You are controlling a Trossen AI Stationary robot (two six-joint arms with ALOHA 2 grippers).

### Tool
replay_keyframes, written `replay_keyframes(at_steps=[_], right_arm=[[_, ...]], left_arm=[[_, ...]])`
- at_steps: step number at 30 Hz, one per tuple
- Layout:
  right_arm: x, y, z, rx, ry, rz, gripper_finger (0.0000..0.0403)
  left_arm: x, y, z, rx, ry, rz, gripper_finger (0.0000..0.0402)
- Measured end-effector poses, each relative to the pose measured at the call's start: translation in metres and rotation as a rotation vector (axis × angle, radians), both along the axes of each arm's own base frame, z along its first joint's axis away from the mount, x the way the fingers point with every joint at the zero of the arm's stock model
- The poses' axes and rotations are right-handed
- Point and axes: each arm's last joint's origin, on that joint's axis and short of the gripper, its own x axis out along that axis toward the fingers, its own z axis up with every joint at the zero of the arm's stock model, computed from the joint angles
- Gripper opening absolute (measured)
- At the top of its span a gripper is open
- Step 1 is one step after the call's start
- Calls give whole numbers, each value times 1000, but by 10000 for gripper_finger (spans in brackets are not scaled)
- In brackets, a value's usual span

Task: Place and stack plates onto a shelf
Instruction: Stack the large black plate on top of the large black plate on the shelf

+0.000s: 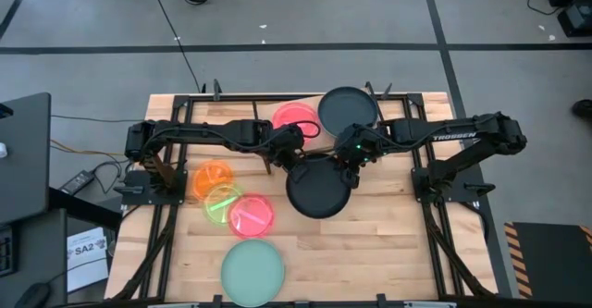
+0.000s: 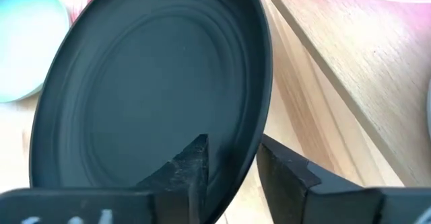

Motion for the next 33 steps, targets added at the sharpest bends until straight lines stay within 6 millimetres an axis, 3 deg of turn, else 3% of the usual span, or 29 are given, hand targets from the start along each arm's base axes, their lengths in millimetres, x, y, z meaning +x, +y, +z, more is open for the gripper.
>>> replay_keyframes(at_steps=[11,25,33], right_arm=[[0,-2,0,-18,5,-35,39],[0,-1,0,-49,4,-8,23],[-1,-5,-1,-3,11,10,21]], left_arm=[[0,-1,0,-13,-5,5,26],[3,-5,2,-78,-45,-87,113],[3,-10,3,-154,-45,-162,123]])
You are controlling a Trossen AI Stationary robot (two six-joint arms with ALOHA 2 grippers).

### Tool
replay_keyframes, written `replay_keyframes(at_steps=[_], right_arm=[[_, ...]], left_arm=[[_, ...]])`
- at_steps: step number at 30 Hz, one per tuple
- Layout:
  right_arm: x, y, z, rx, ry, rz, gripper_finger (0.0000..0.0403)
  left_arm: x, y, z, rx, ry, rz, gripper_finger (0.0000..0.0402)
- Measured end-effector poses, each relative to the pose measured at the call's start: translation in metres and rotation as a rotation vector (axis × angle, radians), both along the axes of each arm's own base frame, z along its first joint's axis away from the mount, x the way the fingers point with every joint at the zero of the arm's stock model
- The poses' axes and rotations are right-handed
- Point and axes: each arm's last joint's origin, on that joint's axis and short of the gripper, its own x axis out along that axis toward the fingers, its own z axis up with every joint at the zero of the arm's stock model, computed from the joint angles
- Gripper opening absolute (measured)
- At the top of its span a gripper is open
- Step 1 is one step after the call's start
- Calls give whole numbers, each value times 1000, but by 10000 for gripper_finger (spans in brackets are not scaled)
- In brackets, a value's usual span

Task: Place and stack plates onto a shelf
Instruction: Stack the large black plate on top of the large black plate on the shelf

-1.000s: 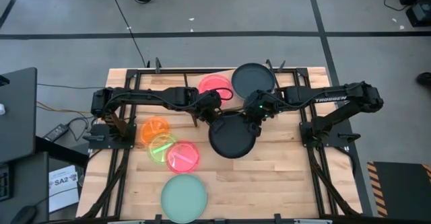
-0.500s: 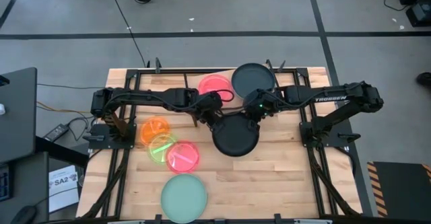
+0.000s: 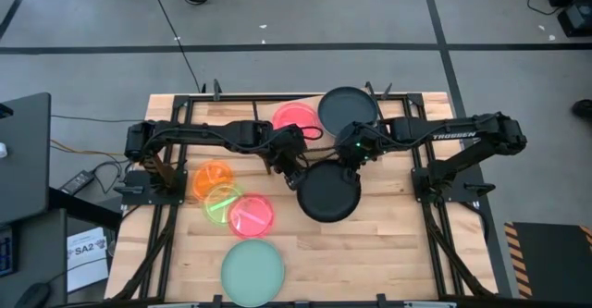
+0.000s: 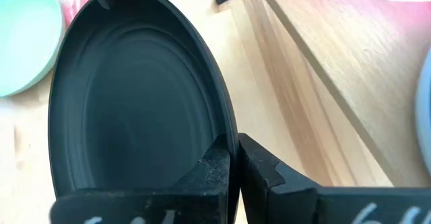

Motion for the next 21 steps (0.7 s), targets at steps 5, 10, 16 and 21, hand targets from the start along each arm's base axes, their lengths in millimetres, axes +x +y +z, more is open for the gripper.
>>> replay_keyframes(at_steps=[5,10,16,21], right_arm=[[-1,-4,0,-8,5,-5,21],[-5,-7,3,-12,14,-12,21],[-12,-11,26,-7,-13,-10,21],[-18,-18,51,-29,-30,-13,21]], left_arm=[[-8,-3,6,-2,19,-8,123],[-19,-11,13,29,50,-50,123],[-28,-28,18,69,69,-150,123],[-31,-43,19,124,63,-246,123]])
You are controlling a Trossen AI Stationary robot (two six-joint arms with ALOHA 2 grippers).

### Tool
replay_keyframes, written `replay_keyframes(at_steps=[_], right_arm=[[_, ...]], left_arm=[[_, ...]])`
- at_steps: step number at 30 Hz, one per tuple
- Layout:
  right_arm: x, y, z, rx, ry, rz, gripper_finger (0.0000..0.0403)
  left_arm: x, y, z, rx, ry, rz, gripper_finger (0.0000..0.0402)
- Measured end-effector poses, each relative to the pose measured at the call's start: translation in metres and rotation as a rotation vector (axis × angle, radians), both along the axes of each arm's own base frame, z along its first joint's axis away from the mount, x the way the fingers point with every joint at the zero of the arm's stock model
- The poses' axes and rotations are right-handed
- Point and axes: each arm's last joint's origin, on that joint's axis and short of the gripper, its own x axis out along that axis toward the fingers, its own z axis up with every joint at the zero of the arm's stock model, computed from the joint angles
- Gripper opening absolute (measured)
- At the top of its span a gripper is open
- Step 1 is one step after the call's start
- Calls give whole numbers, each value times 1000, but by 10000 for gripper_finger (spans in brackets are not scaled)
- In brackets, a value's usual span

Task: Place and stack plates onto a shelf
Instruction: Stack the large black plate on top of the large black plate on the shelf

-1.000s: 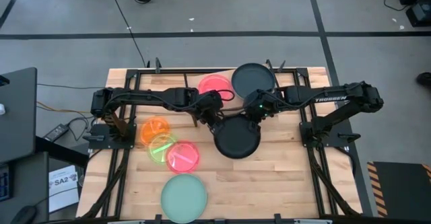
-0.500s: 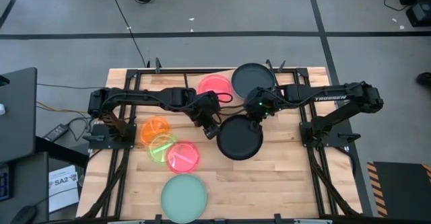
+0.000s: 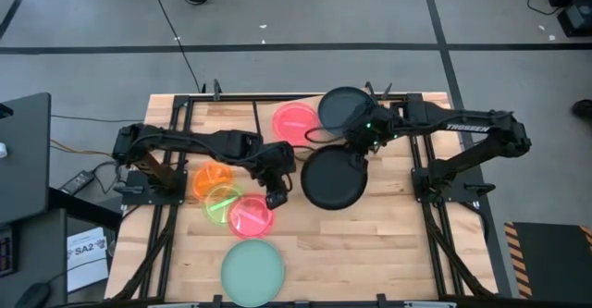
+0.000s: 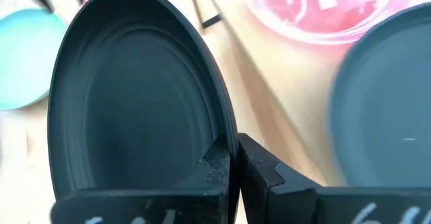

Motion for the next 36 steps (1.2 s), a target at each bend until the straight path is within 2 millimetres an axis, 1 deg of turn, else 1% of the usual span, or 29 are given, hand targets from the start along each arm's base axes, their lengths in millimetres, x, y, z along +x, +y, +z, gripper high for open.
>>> replay_keyframes(at_steps=[6,13,18,22,28,32,36], right_arm=[[-10,-17,32,-47,-22,-22,21],[-30,-49,70,-119,-85,-120,21],[-46,-75,86,-183,-106,-206,21],[-60,-97,86,-195,-89,-282,21],[-77,-130,80,-105,-100,-345,21],[-83,-149,73,-59,-91,-373,21],[-83,-165,61,10,-81,-382,21]], left_arm=[[-2,-10,1,45,-13,-41,123],[-2,-10,1,49,-13,-40,123],[-2,-10,1,49,-14,-40,123],[-2,-10,1,49,-14,-40,123],[-2,-10,1,49,-14,-40,123],[-2,-10,1,49,-14,-40,123],[-2,-10,1,48,-14,-40,123]])
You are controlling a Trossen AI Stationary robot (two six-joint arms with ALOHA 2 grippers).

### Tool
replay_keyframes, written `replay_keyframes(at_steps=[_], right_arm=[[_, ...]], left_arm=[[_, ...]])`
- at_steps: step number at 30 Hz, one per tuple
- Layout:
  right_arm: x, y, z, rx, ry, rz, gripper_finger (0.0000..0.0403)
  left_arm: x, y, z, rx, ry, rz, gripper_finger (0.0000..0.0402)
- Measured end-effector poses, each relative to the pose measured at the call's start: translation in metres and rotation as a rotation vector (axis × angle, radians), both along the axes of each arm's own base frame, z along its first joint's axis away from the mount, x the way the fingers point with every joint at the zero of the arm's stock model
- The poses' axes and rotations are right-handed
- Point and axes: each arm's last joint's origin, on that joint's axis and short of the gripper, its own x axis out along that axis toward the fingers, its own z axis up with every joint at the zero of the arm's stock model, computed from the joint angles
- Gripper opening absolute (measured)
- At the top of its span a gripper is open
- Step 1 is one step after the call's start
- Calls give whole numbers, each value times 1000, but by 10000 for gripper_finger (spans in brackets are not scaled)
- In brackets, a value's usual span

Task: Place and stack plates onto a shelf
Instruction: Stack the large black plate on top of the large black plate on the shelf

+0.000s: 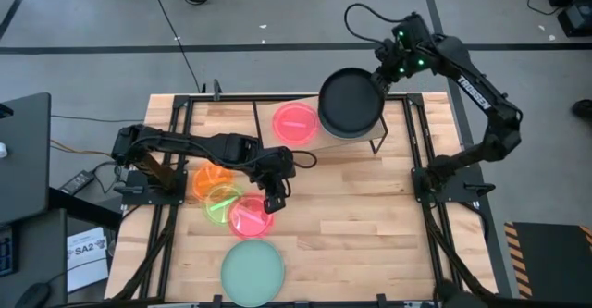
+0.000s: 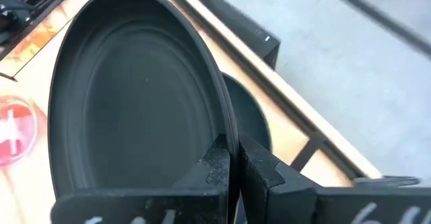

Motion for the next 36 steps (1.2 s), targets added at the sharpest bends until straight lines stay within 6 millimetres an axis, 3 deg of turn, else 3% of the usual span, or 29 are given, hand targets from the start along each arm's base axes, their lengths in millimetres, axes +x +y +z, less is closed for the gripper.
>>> replay_keyframes(at_steps=[13,31,36], right_arm=[[14,-26,-35,150,81,27,25],[15,-28,-37,164,87,8,37],[15,-28,-37,164,88,8,58]], left_arm=[[0,0,0,0,0,0,123],[0,0,0,-1,2,3,123],[0,0,0,-1,2,3,123]])
